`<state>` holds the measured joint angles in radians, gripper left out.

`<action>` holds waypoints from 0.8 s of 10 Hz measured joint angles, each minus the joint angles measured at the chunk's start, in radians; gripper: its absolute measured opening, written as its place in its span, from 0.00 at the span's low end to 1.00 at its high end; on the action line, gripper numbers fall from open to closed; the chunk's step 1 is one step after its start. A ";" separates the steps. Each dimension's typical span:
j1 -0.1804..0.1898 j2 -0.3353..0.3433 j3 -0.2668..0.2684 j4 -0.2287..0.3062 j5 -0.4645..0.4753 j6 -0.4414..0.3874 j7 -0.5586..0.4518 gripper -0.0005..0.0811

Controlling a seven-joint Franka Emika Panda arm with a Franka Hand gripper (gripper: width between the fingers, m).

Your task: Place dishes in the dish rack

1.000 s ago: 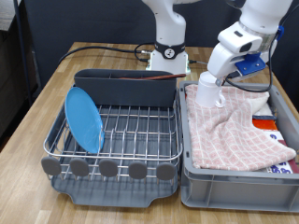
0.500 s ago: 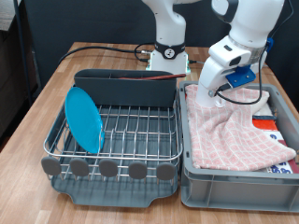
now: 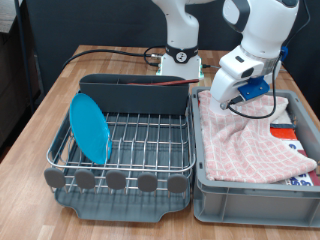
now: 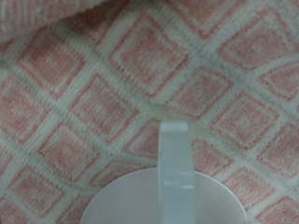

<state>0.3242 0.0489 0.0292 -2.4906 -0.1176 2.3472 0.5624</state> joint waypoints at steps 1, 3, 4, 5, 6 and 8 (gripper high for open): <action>0.000 0.002 -0.002 -0.008 0.001 0.013 0.000 0.90; 0.000 0.005 -0.006 -0.022 0.001 0.035 0.000 0.70; 0.000 0.006 -0.008 -0.031 0.003 0.050 0.000 0.50; 0.000 0.008 -0.010 -0.037 0.006 0.060 0.000 0.50; 0.000 0.009 -0.011 -0.041 0.008 0.067 0.000 0.26; 0.000 0.010 -0.014 -0.043 0.010 0.068 0.000 0.09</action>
<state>0.3241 0.0591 0.0154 -2.5335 -0.1079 2.4148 0.5623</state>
